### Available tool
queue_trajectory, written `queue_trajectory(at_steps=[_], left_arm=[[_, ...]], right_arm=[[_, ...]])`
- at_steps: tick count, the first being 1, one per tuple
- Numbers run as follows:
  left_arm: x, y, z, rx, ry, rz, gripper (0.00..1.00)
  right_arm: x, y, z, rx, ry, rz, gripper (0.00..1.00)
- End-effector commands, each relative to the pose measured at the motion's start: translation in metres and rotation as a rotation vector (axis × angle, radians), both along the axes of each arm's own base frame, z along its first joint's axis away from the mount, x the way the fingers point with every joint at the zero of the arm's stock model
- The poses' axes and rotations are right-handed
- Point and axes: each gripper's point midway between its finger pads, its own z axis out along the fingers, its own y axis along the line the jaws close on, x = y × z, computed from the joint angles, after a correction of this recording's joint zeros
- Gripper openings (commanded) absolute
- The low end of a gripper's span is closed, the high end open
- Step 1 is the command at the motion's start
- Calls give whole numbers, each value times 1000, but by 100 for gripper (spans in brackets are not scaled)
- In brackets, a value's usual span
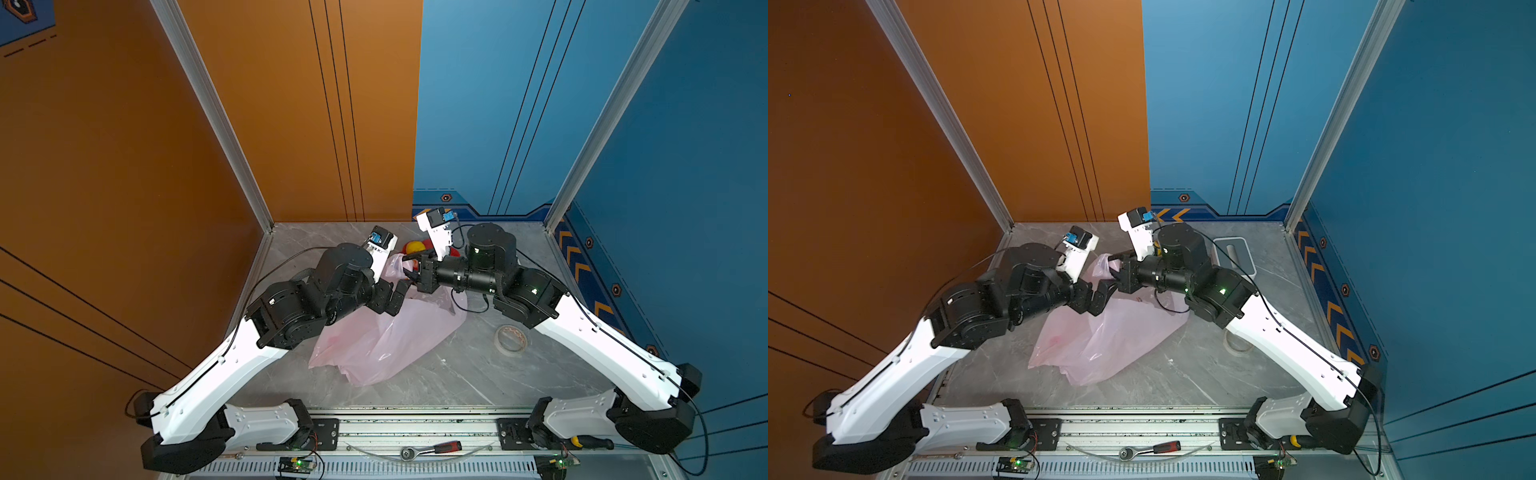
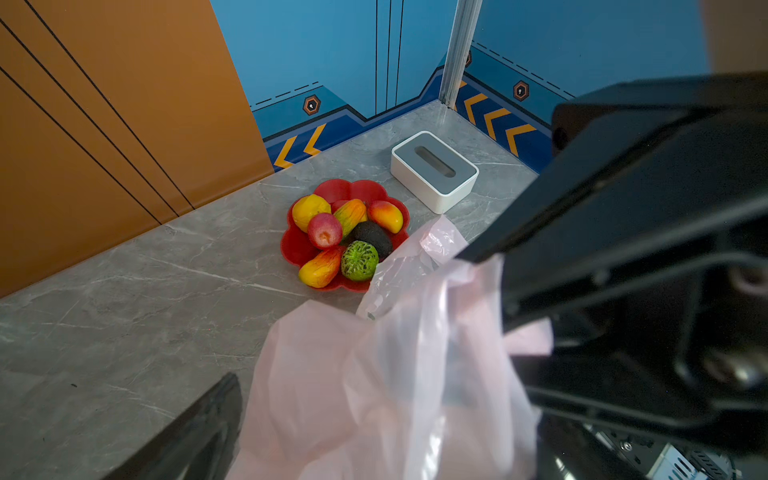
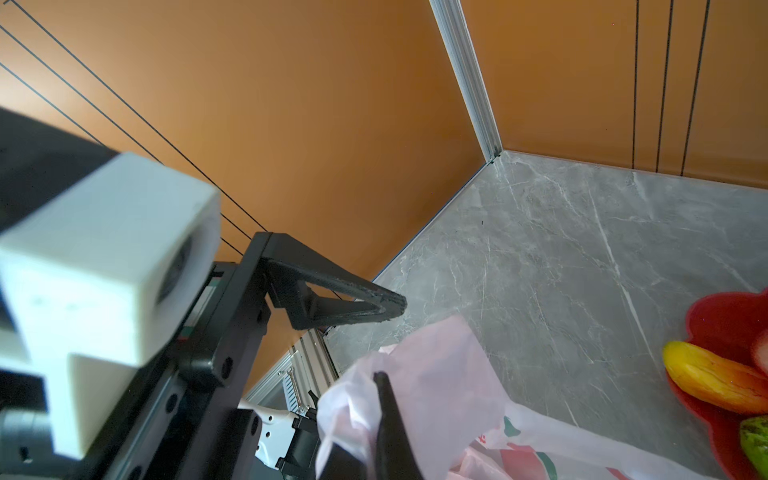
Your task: Place the fruits into the plastic bag
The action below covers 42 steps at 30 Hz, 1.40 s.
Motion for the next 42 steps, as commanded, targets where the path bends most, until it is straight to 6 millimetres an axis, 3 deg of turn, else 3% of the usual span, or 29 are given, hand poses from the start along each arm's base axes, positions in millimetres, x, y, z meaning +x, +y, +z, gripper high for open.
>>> queue_trajectory(at_steps=[1, 5, 7, 10, 13, 18, 22, 27, 33, 37, 42], left_arm=[[4, -6, 5, -28, -11, 5, 93], [11, -7, -3, -23, 9, 24, 69], [12, -8, -4, -27, 14, 23, 51], [14, -8, -6, -33, 21, 20, 17], [15, -8, -10, -36, 38, 13, 1], [12, -7, -13, -45, 43, 0, 0], [12, -4, -14, -64, 51, -7, 0], [13, 2, -18, -71, 61, -3, 0], [13, 4, -22, -84, 68, -10, 0], [7, 0, -32, -82, 96, -49, 0], [0, -4, -40, -79, 117, -95, 0]], right_arm=[[1, 3, 1, -17, -22, -5, 0], [0, 8, -6, -31, -21, 2, 0], [1, 11, -9, -37, -16, 7, 0], [-1, 13, -9, -41, -18, 14, 0], [0, 11, -14, -53, -23, 5, 0], [-2, 7, -22, -80, -14, 4, 0], [0, -8, -25, -95, -22, -36, 49], [10, -49, -21, -111, -30, -156, 81], [31, -123, -37, -137, 58, -374, 85], [49, -172, -82, -158, 267, -510, 85], [61, -168, -121, -215, 408, -406, 88]])
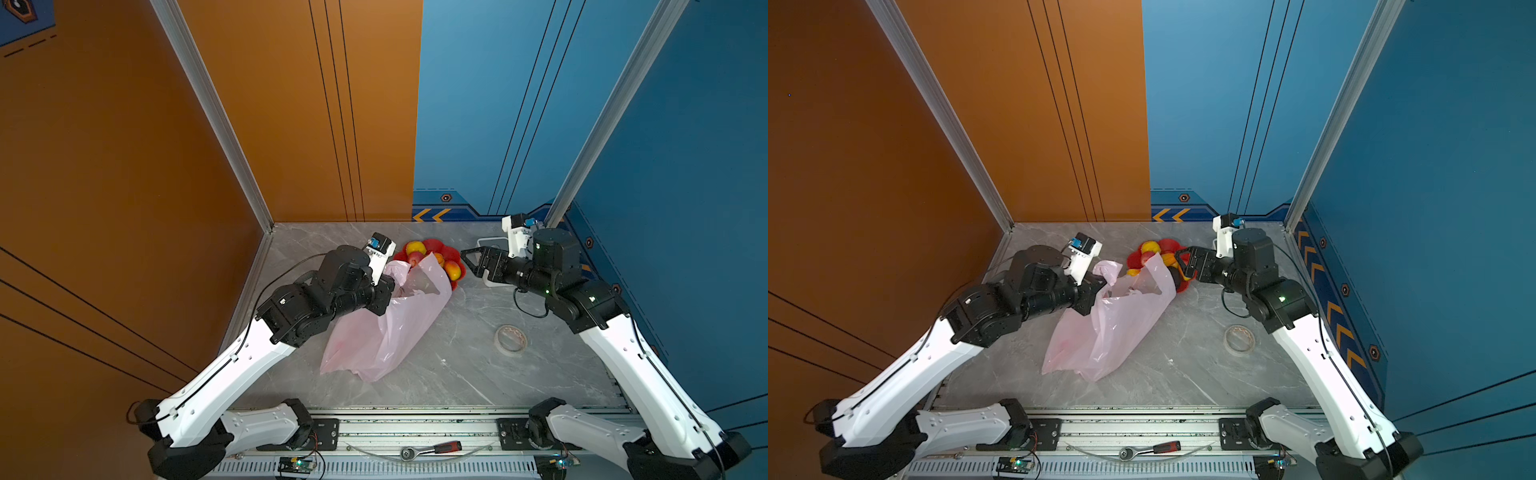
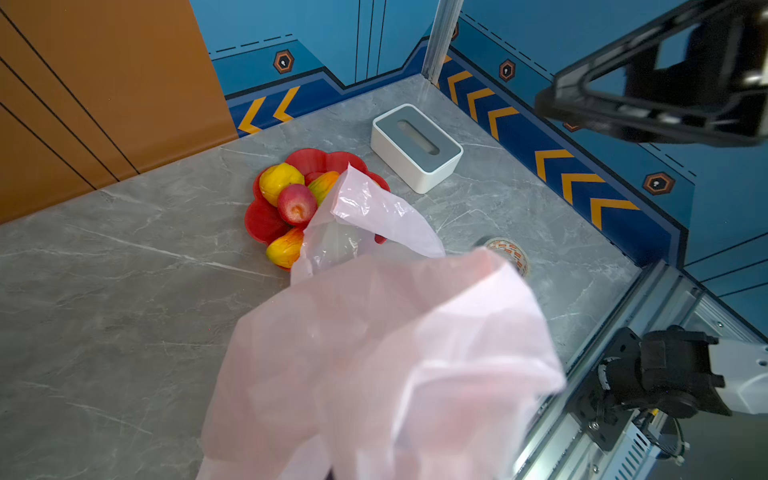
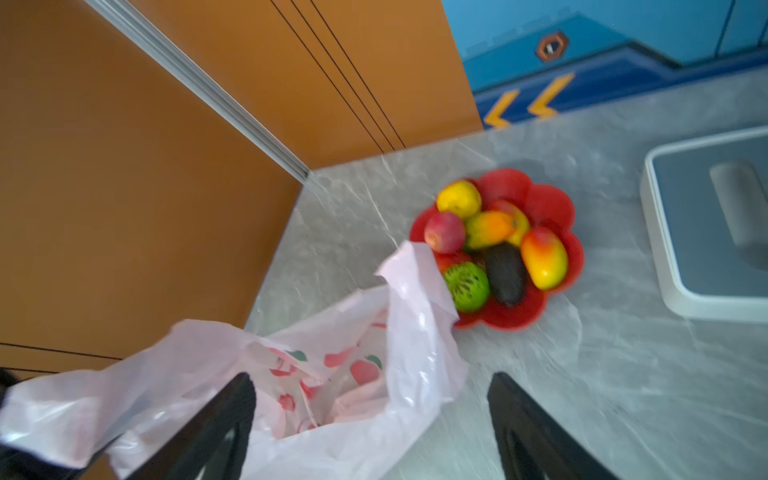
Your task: Place the fruits into the plastic bag
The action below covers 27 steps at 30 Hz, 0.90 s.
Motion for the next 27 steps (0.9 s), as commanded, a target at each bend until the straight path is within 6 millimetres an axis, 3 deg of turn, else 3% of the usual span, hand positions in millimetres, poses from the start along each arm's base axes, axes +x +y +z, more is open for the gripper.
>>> queue_trajectory(at_steps=[1, 6, 13, 18, 22, 27], left_arm=[[-8, -3, 1, -25, 4, -54, 0], [-13, -5, -2, -34, 19, -77, 0], [-20, -3, -4, -45, 30, -94, 0], [-22, 0, -7, -45, 34, -91, 0], [-23, 2, -8, -43, 31, -86, 0], [-23, 8, -8, -33, 23, -66, 0]], right_arm=[[-6, 19, -42, -39, 186, 125, 90], [14, 45, -61, -205, 211, 222, 100], [37, 79, -98, -361, 251, 340, 100], [40, 103, -112, -400, 255, 404, 100], [43, 105, -118, -460, 265, 397, 93], [38, 93, -111, -494, 255, 358, 75]])
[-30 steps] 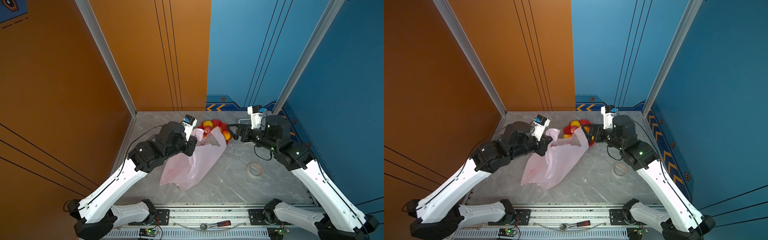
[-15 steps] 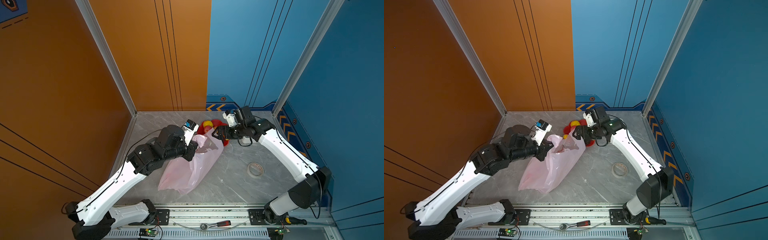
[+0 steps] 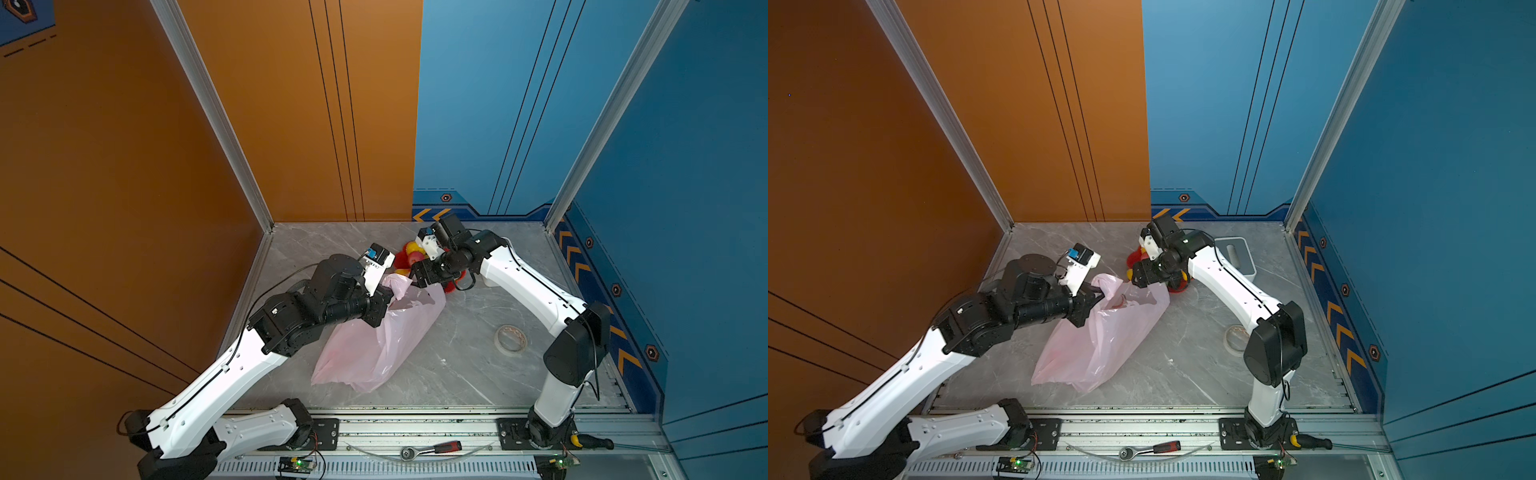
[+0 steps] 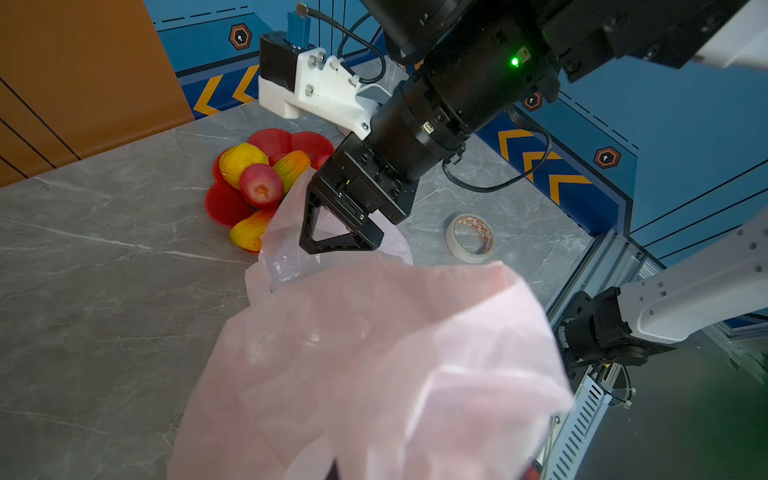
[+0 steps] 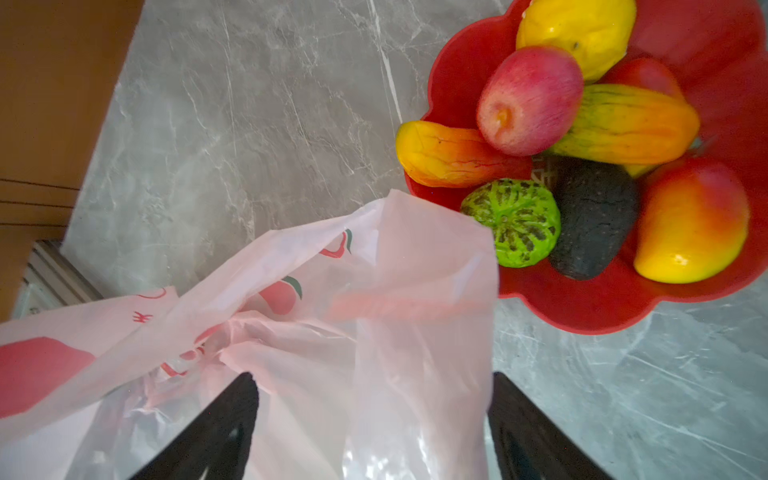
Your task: Place the fruits into the plastic bag
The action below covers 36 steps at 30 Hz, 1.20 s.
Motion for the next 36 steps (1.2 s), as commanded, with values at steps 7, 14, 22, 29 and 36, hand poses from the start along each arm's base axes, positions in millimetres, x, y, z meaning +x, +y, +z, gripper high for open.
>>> queue_trajectory(at_steps=[7, 14, 22, 29, 36], left_arm=[[-1, 17, 2, 3, -27, 34, 0], [-7, 28, -3, 3, -30, 59, 0], [-8, 58, -16, 45, -38, 157, 0], [-20, 40, -49, 25, 49, 86, 0], [-31, 31, -55, 2, 56, 51, 0]], right_arm=[[-19, -32, 29, -38, -70, -39, 1], [-21, -48, 65, 22, -190, -120, 0], [-44, -92, 110, 118, -308, -276, 0], [-110, -88, 48, 171, -91, -112, 1], [-109, -62, 56, 144, -177, -9, 100]])
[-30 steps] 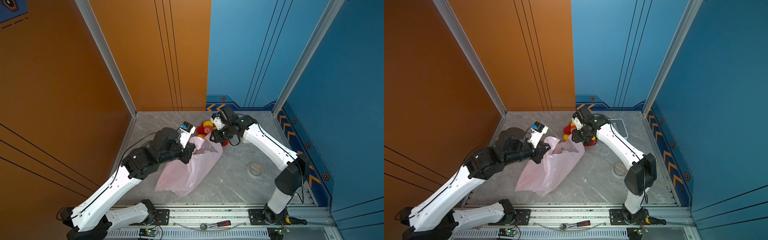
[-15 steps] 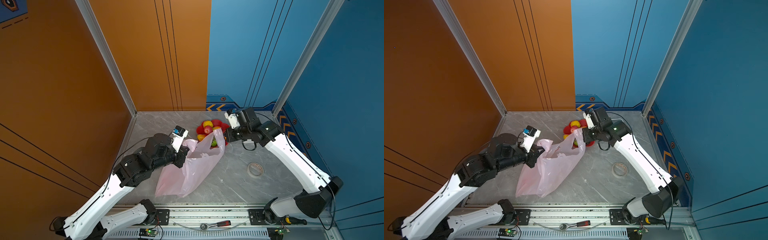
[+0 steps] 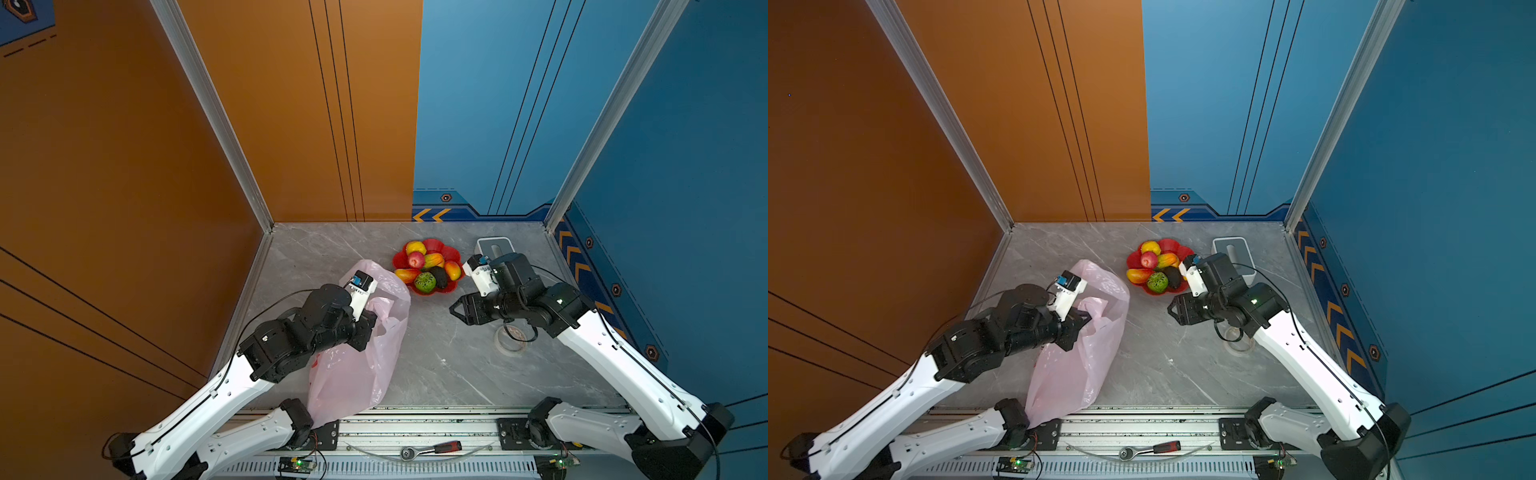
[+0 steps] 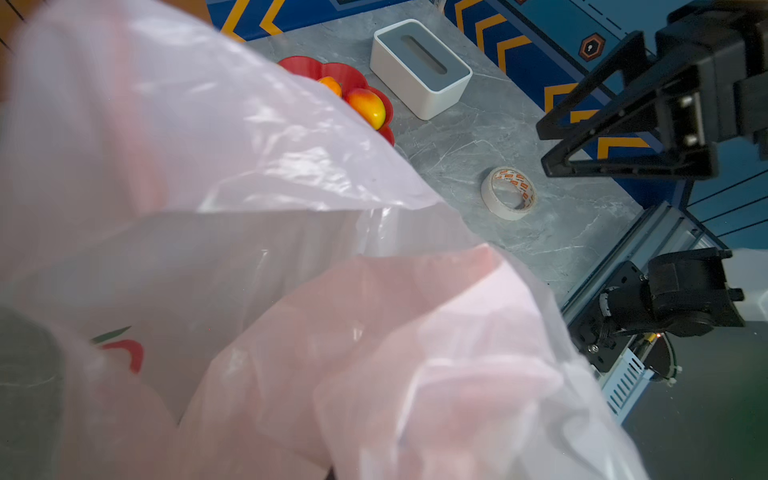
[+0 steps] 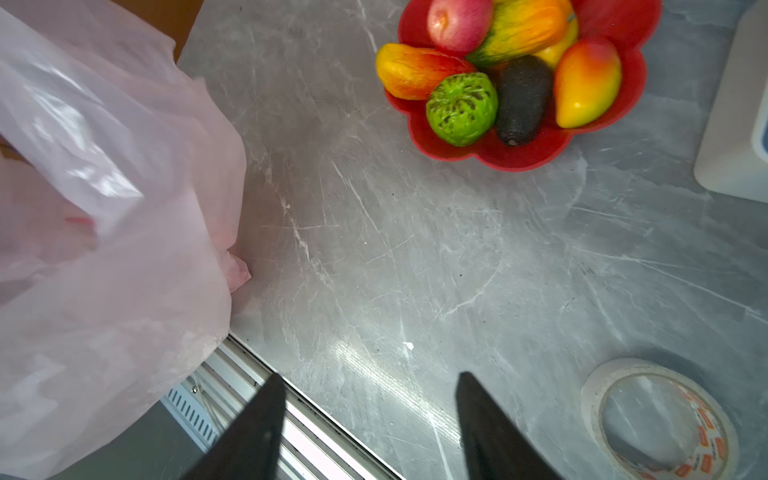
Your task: Place the fruits into the plastic bag
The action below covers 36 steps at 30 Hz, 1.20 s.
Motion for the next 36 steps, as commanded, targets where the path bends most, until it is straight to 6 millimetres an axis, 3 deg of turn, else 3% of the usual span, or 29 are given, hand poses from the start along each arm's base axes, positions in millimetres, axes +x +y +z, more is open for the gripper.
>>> queue_trajectory(at_steps=[1, 8, 11, 13, 16, 20, 24, 27, 30, 33, 36], left_arm=[[-5, -4, 8, -55, -8, -11, 0], [-8, -6, 13, -68, -19, -23, 0], [2, -2, 28, -21, -71, -9, 0], [17, 0, 45, 24, -106, 11, 0], [42, -14, 73, 72, -161, -18, 0], [74, -57, 96, 164, -210, -122, 0], [86, -114, 96, 262, -242, -257, 0], [76, -155, 85, 346, -255, -365, 0], [61, -173, 68, 416, -258, -413, 0], [43, -170, 40, 453, -199, -419, 0], [24, -155, 9, 484, -158, -389, 0]], right_arm=[[13, 22, 26, 37, -92, 60, 100], [32, 89, 62, 37, -199, 200, 100], [53, 90, 66, 12, -218, 119, 100], [68, 76, 70, 6, -228, 26, 100], [85, 40, 80, 76, -220, -136, 100], [93, -18, 100, 211, -221, -326, 100], [83, -67, 116, 260, -262, -448, 100], [72, -101, 119, 284, -276, -531, 100], [66, -118, 110, 306, -247, -570, 100], [63, -119, 92, 315, -196, -568, 100], [63, -109, 76, 324, -144, -530, 100]])
